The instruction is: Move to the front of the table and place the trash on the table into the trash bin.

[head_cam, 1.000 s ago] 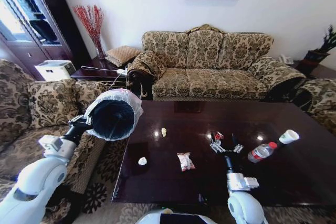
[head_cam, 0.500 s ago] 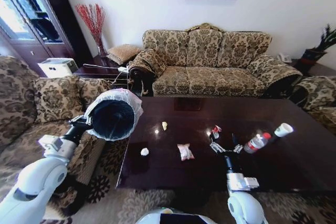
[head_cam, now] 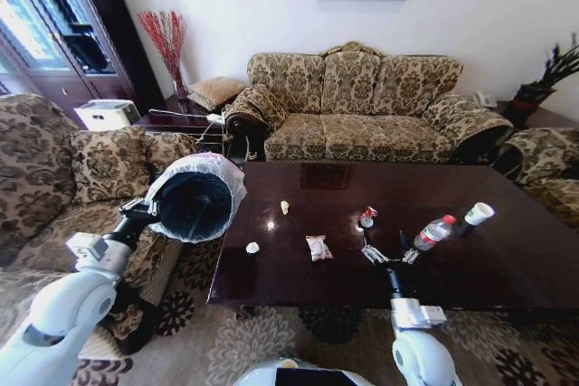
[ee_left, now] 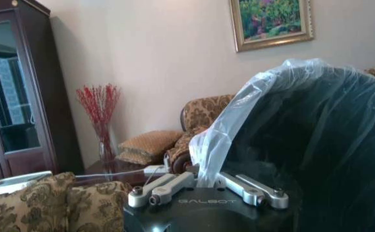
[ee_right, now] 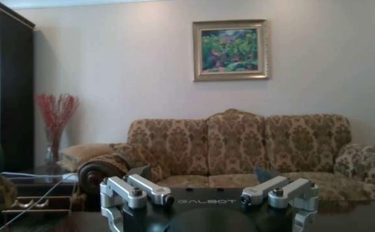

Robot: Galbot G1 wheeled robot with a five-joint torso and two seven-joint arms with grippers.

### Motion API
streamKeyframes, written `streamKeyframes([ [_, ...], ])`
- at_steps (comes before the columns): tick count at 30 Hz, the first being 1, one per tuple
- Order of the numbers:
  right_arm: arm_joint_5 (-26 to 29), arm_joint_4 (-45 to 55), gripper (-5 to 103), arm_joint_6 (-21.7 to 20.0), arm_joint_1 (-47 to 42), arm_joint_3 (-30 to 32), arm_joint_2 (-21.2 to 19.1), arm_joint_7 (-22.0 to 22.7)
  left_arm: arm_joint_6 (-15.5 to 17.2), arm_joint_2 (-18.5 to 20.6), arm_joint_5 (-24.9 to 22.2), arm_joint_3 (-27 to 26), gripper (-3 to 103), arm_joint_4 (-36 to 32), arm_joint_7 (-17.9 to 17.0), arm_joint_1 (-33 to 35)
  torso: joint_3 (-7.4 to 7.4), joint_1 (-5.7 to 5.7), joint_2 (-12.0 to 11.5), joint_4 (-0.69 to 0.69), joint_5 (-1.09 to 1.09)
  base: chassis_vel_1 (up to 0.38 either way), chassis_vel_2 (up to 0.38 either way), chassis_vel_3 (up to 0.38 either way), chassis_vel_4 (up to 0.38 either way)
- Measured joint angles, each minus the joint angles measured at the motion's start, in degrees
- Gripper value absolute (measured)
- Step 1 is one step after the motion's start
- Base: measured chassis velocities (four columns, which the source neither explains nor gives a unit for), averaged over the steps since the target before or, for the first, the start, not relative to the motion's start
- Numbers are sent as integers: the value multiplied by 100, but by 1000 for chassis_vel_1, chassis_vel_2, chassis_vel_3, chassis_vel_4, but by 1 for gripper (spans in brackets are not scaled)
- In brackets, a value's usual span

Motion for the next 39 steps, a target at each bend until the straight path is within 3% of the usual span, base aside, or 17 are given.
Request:
streamKeyframes([
  [4, -277, 914, 100, -756, -316, -254, -138, 57, 0, 0, 0, 0, 0, 0, 0, 1, -5, -10, 4, 3, -1, 0, 0, 0, 0],
  [6, -341, 1145, 100, -936, -388, -314, -172, 67, 0, 0, 0, 0, 0, 0, 0, 1, -5, -10, 5, 3, -4, 0, 0, 0, 0],
  [7, -214, 1290, 100, -1103, -381, -357, -270, -66, 0, 0, 0, -1, 0, 0, -1, 2, -5, -10, 5, -1, 1, 0, 0, 0, 0],
  [9, -137, 1333, 100, -1164, -349, -361, -350, -178, 0, 0, 0, 0, 0, 0, 0, 1, -5, -10, 5, 0, -1, 0, 0, 0, 0],
  [12, 291, 1004, 100, -1504, 24, -364, -870, -751, 0, 0, 0, 0, 0, 0, 0, 1, -2, -6, 4, 4, 1, 0, 0, 0, 0],
  [17, 423, 448, 100, -1747, 556, -488, -1139, -1115, 0, 0, 0, 0, 0, 0, 0, 1, -2, -5, 3, 2, 1, 0, 0, 0, 0],
  [25, 445, -692, 100, -1560, 1434, -1063, -1438, -1965, 0, 0, 0, -1, 0, 0, 0, 1, -2, -6, 3, 3, 0, 0, 0, 0, 0],
  [39, 316, -1966, 100, -1105, 2440, -2135, -1321, -2245, 0, 0, 0, 0, 0, 0, 1, 1, -2, -7, 3, 2, -1, 0, 0, 0, 0],
])
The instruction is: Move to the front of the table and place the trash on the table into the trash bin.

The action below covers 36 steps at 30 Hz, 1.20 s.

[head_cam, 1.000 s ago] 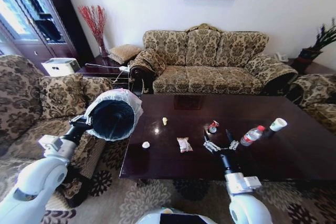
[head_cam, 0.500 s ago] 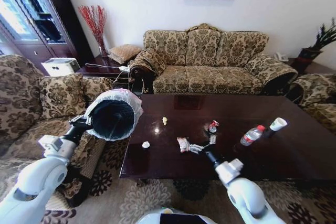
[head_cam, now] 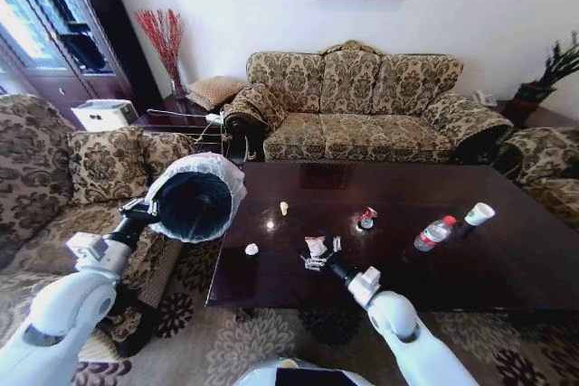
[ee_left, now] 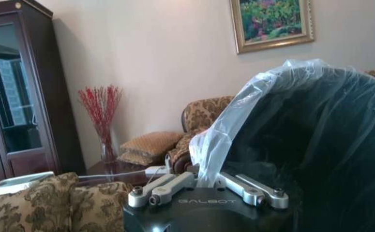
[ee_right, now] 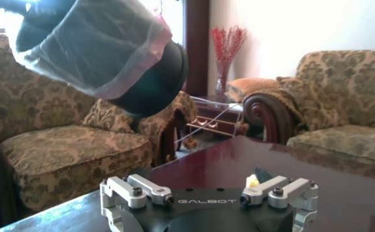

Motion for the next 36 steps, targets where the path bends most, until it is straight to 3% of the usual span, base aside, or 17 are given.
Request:
streamKeyframes([
  [15, -170, -1122, 100, 128, 1257, -1304, 397, 25, 0, 0, 0, 0, 0, 0, 0, 0, 0, 0, 0, 0, -1, 0, 0, 0, 0],
  [18, -415, -1387, 100, 205, 1419, -1585, 558, 140, 0, 0, 0, 0, 0, 0, 0, 0, 0, 0, 0, 0, 0, 0, 0, 0, 0],
  [36, -932, -2514, 100, 624, 1578, -2136, 1356, 731, 0, 0, 0, 0, 0, 0, 0, 0, -1, 0, 0, -1, 0, 0, 0, 0, 0],
])
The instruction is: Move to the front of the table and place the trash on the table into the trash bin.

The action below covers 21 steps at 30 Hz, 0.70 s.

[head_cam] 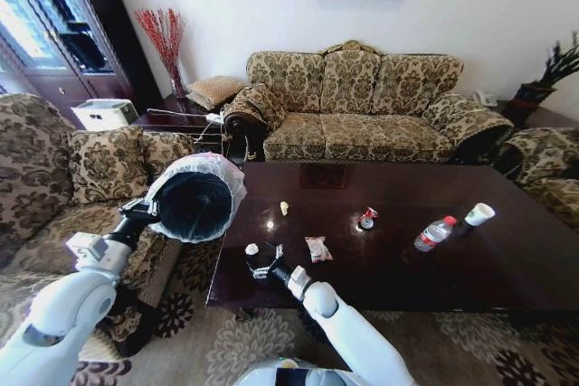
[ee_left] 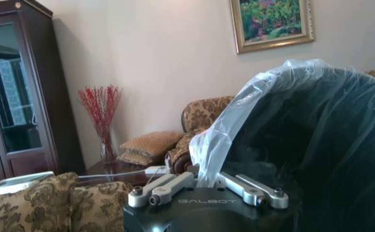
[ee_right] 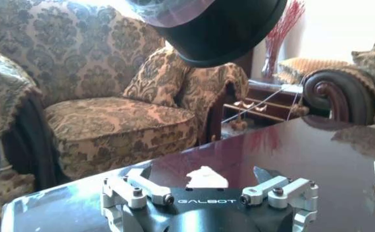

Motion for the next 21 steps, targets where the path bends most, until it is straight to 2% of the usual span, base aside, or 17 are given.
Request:
streamKeyframes([
  [8, -157, -243, 100, -57, 51, -22, 257, 203, 0, 0, 0, 0, 0, 0, 0, 0, 0, 0, 0, 1, 0, 0, 0, 0, 0],
  [21, 52, -778, 101, -300, 278, 0, 648, 310, 0, 0, 0, 0, 0, 0, 0, 0, 0, 0, 0, 1, 0, 0, 0, 0, 0],
])
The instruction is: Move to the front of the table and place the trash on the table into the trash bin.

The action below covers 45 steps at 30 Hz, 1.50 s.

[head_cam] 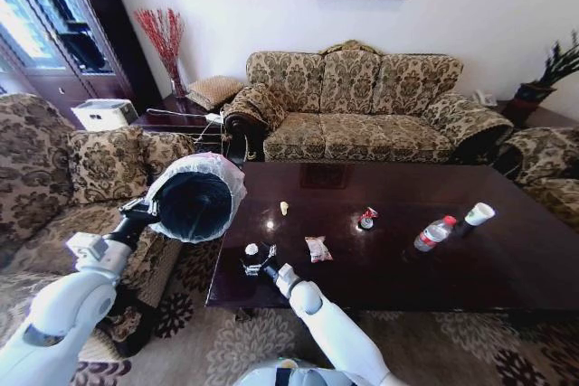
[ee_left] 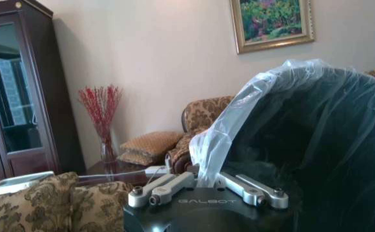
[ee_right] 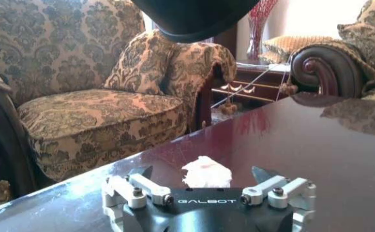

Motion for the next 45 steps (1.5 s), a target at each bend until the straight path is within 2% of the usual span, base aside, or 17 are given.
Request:
streamKeyframes([
  [7, 13, -64, 71, -196, 19, -54, 37, 55, 0, 0, 0, 0, 0, 0, 0, 0, 0, 0, 0, 0, 0, 0, 0, 0, 0],
  [8, 13, -64, 71, -196, 19, -54, 37, 55, 0, 0, 0, 0, 0, 0, 0, 0, 0, 0, 0, 0, 0, 0, 0, 0, 0],
  [10, 17, -55, 60, -224, 3, -59, 6, 52, 0, 0, 0, 0, 0, 0, 0, 0, 0, 0, 0, -1, 0, 0, 0, 0, 0],
  [12, 19, -50, 60, -234, 0, -59, -3, 50, 0, 0, 0, 0, 0, 0, 0, 0, 0, 0, 0, -1, 0, 0, 0, 0, 0],
  [14, 27, -38, 48, -248, -17, -56, -36, 47, 0, 0, 0, 0, 0, 0, 0, 0, 0, 0, 0, -1, 0, 0, 0, 0, 0],
  [15, 27, -38, 48, -248, -17, -56, -36, 47, 0, 0, 0, 0, 0, 0, 0, 0, 0, 0, 0, -1, 0, 0, 0, 0, 0],
  [18, 35, 41, 33, -258, -47, -79, -95, 48, 0, 0, 0, 0, 0, 0, 0, 0, 0, 0, 0, -1, 0, 0, 0, 0, 0],
  [19, 35, 41, 33, -258, -47, -79, -95, 48, 0, 0, 0, 0, 0, 0, 0, 0, 0, 0, 0, -1, 0, 0, 0, 0, 0],
  [21, 37, 37, 22, -258, -48, -82, -96, 48, 0, 0, 0, 0, 0, 0, 0, 0, 0, 0, 0, -1, 0, 0, 0, 0, 0],
  [23, 37, 34, 22, -257, -48, -81, -95, 48, 0, 0, 0, 0, 0, 0, 0, 0, 0, 0, 0, 0, 0, 0, 0, 0, 0],
  [24, 43, 31, 11, -250, -47, -75, -91, 48, 0, 0, 0, 0, 0, 0, 0, 0, 0, 0, 0, 0, 0, 0, 0, 0, 0],
  [25, 49, 31, 6, -241, -47, -72, -92, 48, 0, 0, 0, 0, 0, 0, 0, 0, 0, 0, 0, 0, 0, 0, 0, 0, 0],
  [27, 56, 34, 6, -230, -50, -68, -98, 48, 0, 0, 0, 0, 0, 0, 0, 0, 0, 0, 0, 0, 0, 0, 0, 0, 0],
  [28, 65, 42, -2, -218, -58, -63, -115, 48, 0, 0, 0, 0, 0, 0, 0, 0, 0, 0, 0, 0, 0, 0, 0, 0, 0],
  [36, 89, 134, -2, -131, -143, 31, -201, 49, 0, 0, 0, 0, 0, 0, 0, 0, 0, 0, 0, 0, 1, 0, 0, 0, 0],
  [40, 225, 550, -2, -138, -307, 88, -443, 79, 0, 0, 0, 0, 0, 0, 0, 0, 0, 0, 0, 0, 1, 0, 0, 0, 0],
  [45, 416, 1684, 0, -87, -694, 295, -1123, 192, 0, 0, 0, 0, 0, 0, 0, 0, 0, 0, 0, 0, 2, 0, 0, 0, 0],
])
